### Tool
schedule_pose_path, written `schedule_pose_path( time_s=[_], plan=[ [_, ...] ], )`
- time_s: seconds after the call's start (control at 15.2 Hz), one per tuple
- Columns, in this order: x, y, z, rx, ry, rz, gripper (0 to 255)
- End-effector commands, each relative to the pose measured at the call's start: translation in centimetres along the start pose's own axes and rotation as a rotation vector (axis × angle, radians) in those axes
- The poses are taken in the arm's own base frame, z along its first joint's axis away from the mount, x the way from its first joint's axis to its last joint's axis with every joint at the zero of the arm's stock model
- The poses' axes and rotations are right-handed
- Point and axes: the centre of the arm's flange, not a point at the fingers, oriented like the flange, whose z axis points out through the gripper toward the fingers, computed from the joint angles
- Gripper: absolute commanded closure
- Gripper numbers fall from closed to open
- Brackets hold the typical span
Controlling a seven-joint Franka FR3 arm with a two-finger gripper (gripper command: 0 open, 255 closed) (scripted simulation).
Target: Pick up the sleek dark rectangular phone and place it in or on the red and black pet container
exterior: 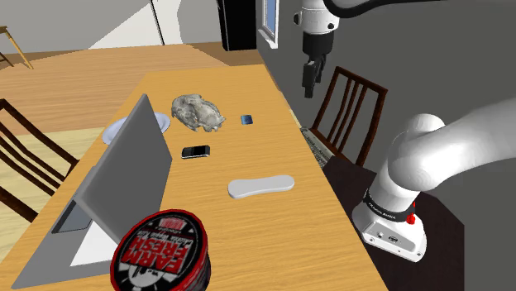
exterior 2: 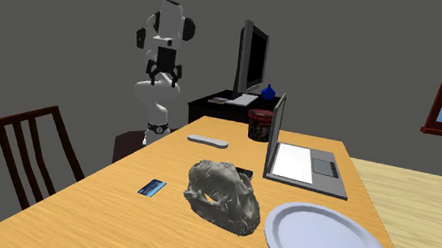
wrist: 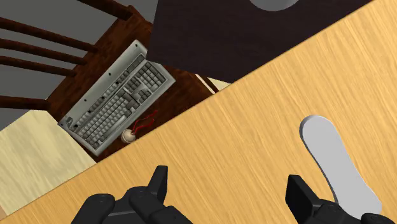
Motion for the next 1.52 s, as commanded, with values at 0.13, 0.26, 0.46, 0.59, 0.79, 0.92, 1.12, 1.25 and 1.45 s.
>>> schedule_pose_path(
  time_s=[0.13,0.26,0.46,0.59,0.79,0.92,1.12,1.25,1.45],
  plan=[
    [2.2,-0.1,1.2,0.003,0.006,-0.041,0],
    [4.5,-0.3,2.5,0.006,0.013,-0.082,0],
    [7.8,-0.8,4.3,0.010,0.023,-0.144,0],
    [10.0,-1.2,5.4,0.013,0.029,-0.185,0],
    [13.3,-2.0,7.2,0.017,0.039,-0.247,0],
    [15.5,-2.7,8.3,0.020,0.045,-0.288,0],
    [18.7,-3.9,10.0,0.024,0.055,-0.350,0],
    [20.8,-4.8,11.1,0.027,0.061,-0.391,0],
    [24.0,-6.3,12.7,0.031,0.071,-0.453,0]
  ],
)
